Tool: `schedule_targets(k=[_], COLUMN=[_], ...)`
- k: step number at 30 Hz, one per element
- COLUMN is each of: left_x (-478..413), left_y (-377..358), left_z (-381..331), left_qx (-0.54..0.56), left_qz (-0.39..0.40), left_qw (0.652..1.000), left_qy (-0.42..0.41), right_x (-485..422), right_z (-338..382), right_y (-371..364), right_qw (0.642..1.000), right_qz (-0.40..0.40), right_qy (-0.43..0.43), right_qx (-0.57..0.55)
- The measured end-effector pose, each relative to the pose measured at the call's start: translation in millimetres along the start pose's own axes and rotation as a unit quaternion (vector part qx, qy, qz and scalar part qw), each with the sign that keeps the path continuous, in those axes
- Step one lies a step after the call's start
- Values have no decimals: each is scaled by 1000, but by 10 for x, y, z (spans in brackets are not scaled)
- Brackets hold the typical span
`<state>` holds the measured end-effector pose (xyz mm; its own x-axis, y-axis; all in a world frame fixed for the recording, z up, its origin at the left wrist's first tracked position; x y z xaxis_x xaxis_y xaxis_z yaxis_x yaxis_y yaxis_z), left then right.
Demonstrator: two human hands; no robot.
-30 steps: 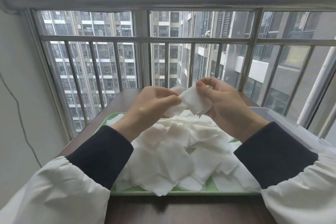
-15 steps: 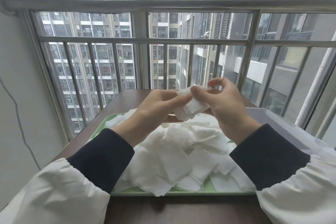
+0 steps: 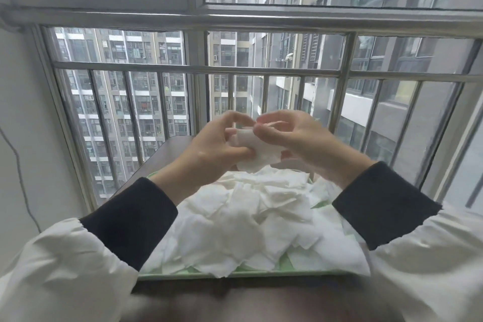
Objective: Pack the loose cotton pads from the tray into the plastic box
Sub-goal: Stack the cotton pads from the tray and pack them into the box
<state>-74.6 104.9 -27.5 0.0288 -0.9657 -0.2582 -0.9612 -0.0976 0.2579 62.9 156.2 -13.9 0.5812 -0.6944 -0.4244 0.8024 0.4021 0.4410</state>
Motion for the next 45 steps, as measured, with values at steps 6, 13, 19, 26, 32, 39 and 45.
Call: schedule_targets(k=[6, 13, 19, 26, 32, 39, 45], left_x=[89, -116, -303, -334, -335, -321, -321], left_y=[-131, -863, -1621, -1801, -1779, -1785, -1794], left_z=[-164, -114, -21, 164, 231, 248, 243], left_qx=[28, -85, -302, -351, -315, -310, -316], left_qz=[-24, 20, 76, 91, 89, 88, 85], left_qw=[999, 993, 949, 931, 944, 946, 944], left_qy=[22, 74, 36, 48, 43, 40, 39], right_x=[136, 410, 441, 306, 119, 76, 113], right_z=[147, 62, -588, -1036, -1064, -1181, -1259], right_y=[330, 1354, 1751, 1658, 1482, 1392, 1372], right_qw=[998, 987, 917, 881, 860, 808, 817], right_qz=[53, -58, 23, 115, 154, 175, 173], right_qy=[-44, -58, -118, -102, -82, -59, -67], right_qx=[14, 138, 380, 448, 480, 560, 546])
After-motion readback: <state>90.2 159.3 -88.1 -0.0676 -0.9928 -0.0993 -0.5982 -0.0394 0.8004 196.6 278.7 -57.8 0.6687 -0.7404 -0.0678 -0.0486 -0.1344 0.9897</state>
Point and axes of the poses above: each hand's wrist, its own x-axis away from the middle knuckle, its own y-axis out of the back of the hand, z = x × y, the point moved 8 cm from there along -x, towards the middle knuckle, and after that the axes turned 9 degrees about y, right-handed, at the moved point
